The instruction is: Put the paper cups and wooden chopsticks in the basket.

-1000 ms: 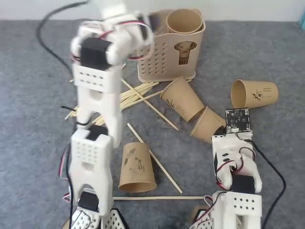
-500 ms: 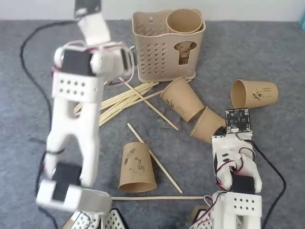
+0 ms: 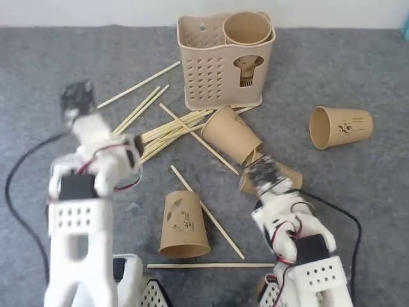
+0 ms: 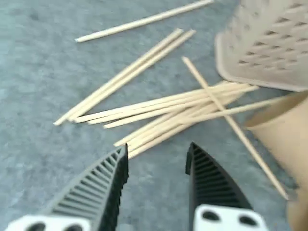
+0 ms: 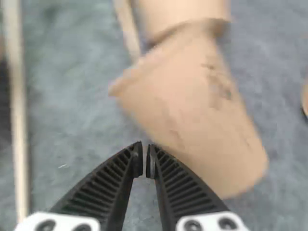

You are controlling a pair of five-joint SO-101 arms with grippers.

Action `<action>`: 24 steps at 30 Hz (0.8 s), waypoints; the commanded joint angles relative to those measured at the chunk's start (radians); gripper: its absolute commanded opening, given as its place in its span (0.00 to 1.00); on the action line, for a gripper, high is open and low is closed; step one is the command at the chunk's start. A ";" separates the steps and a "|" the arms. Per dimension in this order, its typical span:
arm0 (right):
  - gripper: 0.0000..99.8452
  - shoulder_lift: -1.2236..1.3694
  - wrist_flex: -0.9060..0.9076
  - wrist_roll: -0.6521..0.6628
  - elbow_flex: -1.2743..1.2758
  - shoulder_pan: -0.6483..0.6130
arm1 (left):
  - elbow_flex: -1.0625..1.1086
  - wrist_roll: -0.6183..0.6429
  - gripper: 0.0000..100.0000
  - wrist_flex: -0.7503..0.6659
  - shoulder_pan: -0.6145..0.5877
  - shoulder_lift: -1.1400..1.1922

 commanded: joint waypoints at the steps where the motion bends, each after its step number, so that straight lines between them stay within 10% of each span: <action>1: 0.04 -0.015 0.071 0.041 -0.143 -0.091 | 0.186 -0.020 0.18 -0.143 -0.147 -0.155; 7: 0.16 -0.010 0.259 0.098 -0.376 -0.200 | 0.234 0.015 0.18 -0.334 -0.311 -0.061; 15: 0.18 0.051 0.530 0.226 -0.534 -0.651 | -0.044 0.043 0.18 -0.359 -0.400 0.440; 20: 0.18 0.182 0.469 0.186 -0.534 -0.957 | -0.229 0.086 0.18 -0.377 -0.427 0.727; 24: 0.18 0.318 0.232 0.089 -0.514 -0.966 | -0.335 0.092 0.18 -0.318 -0.431 0.835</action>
